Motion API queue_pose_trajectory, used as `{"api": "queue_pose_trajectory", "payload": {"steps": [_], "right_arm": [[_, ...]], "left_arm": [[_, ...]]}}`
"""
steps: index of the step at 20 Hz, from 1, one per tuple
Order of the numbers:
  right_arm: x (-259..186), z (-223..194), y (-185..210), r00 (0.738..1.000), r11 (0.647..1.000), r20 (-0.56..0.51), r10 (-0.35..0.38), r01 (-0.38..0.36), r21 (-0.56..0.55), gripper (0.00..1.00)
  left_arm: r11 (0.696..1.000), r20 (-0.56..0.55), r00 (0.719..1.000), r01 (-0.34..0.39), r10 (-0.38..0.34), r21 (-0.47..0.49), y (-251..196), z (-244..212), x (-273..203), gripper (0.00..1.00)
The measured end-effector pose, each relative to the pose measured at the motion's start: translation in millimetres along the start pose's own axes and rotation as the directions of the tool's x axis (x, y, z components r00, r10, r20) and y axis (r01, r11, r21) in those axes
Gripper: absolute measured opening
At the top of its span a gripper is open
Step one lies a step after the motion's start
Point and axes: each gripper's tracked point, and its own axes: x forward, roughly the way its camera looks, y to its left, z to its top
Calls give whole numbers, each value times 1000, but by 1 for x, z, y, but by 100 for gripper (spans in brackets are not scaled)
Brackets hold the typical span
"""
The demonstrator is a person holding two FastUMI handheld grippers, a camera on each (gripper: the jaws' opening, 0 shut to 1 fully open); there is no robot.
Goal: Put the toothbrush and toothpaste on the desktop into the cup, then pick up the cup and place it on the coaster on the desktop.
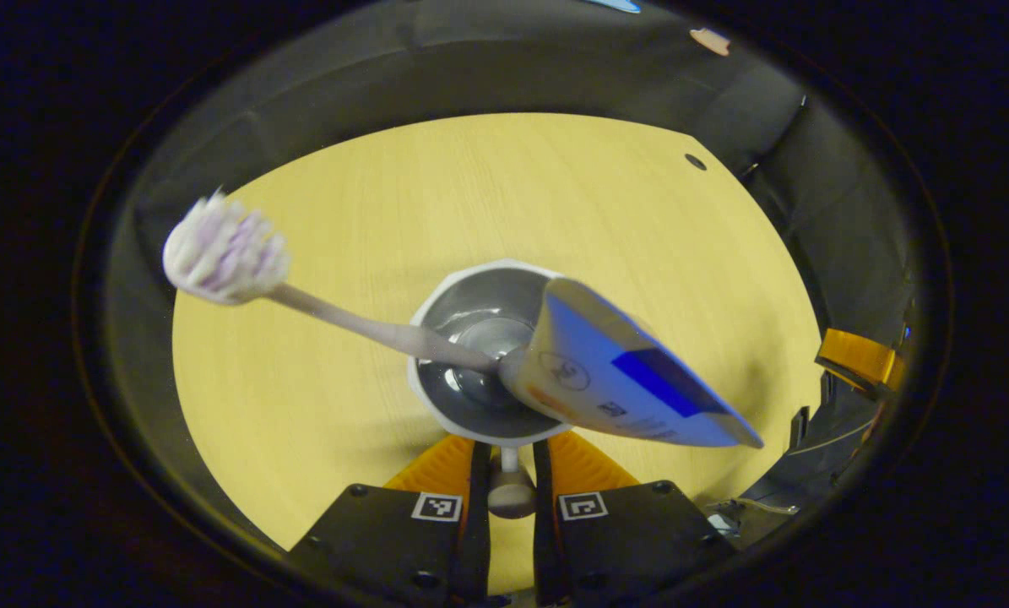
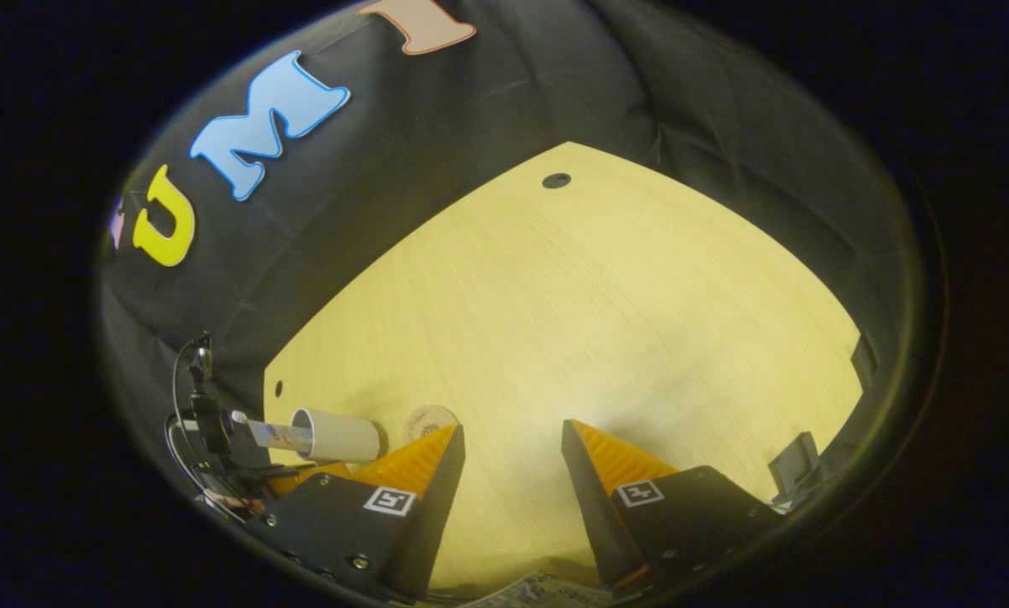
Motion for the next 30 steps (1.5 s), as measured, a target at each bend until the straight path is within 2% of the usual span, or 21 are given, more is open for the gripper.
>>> {"api": "queue_pose_trajectory", "payload": {"steps": [5,9,19,20,21,23,25,27,30], "right_arm": [[-3,3,-7,1000,1000,13,-5,5,8,71],[-10,4,-17,1000,999,22,-18,17,32,71],[-21,3,-44,998,997,30,-46,43,68,71],[-21,2,-44,999,997,27,-46,44,64,71],[-21,2,-42,999,997,27,-42,41,60,71],[-21,2,-41,999,998,26,-39,38,56,71],[-22,0,-40,999,998,23,-36,35,51,71],[-22,-2,-36,1000,999,13,-28,28,38,71],[-27,0,-22,1000,1000,15,-12,12,-25,71]], "left_arm": [[994,0,998,56,-56,96,-49,11,3,27],[988,-24,995,95,-93,125,-78,9,16,28],[988,-67,995,82,-73,130,-92,-7,26,27],[989,-68,995,75,-67,129,-91,-9,27,33],[990,-64,996,67,-59,125,-91,-9,29,27],[990,-52,997,68,-62,123,-95,-8,31,29],[990,-25,997,72,-70,120,-100,-4,26,42],[990,-1,997,74,-74,119,-102,-3,20,41],[992,71,993,86,-93,92,-98,-10,-9,62]]}}
